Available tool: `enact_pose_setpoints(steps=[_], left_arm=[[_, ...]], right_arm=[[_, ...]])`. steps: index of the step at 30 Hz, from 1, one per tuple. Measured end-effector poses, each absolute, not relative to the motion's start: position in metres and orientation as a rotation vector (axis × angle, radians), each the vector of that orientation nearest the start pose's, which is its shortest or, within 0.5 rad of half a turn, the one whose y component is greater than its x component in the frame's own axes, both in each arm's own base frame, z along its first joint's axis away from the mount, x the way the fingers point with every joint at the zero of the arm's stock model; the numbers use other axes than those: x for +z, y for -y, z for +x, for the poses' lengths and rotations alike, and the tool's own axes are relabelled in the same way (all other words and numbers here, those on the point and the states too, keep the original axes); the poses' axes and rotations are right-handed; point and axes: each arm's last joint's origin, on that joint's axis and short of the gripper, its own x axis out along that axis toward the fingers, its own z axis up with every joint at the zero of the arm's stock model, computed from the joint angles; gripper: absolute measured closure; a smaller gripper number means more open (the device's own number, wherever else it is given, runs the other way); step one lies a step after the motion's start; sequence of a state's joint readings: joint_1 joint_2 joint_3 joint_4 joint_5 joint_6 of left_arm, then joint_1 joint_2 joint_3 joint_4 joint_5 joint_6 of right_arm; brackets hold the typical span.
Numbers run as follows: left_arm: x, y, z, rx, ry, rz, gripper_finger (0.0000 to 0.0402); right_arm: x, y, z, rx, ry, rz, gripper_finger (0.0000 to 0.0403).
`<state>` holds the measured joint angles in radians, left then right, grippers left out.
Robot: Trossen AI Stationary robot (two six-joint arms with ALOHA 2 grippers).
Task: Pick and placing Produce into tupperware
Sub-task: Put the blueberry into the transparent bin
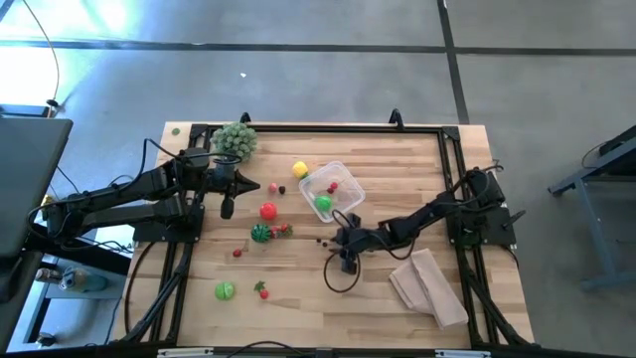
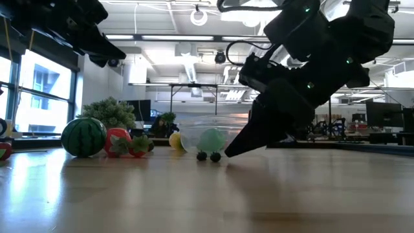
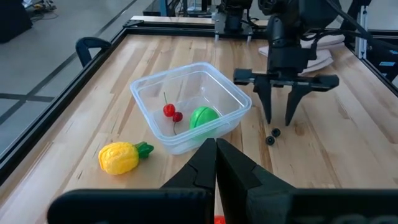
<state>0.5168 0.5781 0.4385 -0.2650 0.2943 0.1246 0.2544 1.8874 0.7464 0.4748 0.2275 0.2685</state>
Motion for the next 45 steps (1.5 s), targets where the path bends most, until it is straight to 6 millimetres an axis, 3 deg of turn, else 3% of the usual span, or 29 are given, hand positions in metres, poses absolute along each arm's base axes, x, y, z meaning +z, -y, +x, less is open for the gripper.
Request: enact_pose_setpoints(steps=[7,12,17,23,45], left_arm=[[0.236,-0.061,0.124,0.195,-0.385,-0.037,0.0401],[0.236,-0.061,0.124,0.195,-0.385,-0.037,0.0401],[0.236,-0.061,0.124,0.196,-0.385,-0.037,0.0401],[0.236,-0.061,0.124,0.196,-0.385,-0.037,0.0401],[0.235,-0.061,0.124,0.195,-0.385,-0.037,0.0401]], right_arm=[[0.099,-0.078,0.326,-0.062,-0.624,0.095,0.0235],[0.087,-0.08,0.333,-0.07,-0.64,0.085,0.0219],[0.081,-0.083,0.348,-0.096,-0.631,0.054,0.0217],[0.082,-0.087,0.352,-0.1,-0.626,0.046,0.0217],[0.078,-0.085,0.35,-0.106,-0.667,0.062,0.0217]])
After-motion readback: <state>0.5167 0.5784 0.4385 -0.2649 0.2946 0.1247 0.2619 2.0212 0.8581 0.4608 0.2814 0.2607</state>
